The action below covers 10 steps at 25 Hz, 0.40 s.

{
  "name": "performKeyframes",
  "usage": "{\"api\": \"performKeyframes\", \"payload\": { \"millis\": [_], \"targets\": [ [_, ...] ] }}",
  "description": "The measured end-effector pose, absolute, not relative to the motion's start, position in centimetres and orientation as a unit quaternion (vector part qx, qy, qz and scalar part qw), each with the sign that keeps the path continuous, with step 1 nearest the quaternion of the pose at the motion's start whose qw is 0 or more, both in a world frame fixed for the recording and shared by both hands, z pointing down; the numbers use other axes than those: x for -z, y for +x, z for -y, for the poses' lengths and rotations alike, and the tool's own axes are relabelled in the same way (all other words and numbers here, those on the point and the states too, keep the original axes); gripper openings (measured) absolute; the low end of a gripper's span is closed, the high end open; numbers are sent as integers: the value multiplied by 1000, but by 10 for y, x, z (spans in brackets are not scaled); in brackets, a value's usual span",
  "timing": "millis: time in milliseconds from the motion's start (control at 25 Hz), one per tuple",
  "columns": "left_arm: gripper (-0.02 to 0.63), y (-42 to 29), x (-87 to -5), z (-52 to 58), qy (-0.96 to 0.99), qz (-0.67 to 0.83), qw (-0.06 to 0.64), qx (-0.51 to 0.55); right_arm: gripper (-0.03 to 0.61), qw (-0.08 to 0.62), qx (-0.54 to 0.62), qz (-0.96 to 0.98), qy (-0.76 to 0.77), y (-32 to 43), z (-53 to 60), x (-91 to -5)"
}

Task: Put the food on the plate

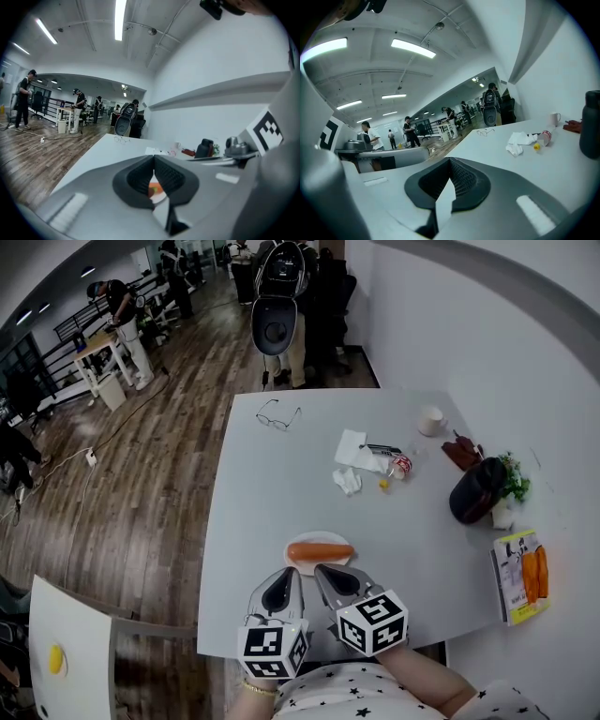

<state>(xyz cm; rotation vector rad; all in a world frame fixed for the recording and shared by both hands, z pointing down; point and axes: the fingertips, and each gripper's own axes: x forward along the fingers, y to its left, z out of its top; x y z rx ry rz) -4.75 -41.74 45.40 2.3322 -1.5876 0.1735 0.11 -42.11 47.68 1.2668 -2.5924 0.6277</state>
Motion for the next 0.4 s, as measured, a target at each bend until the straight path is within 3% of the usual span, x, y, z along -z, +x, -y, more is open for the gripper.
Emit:
{"api": "performKeyframes", "payload": {
  "millis": [400],
  "targets": [
    [8,-48,-450,416,814,557,153,-59,-2,101,-204,872,434,0,419,-476]
  ]
}}
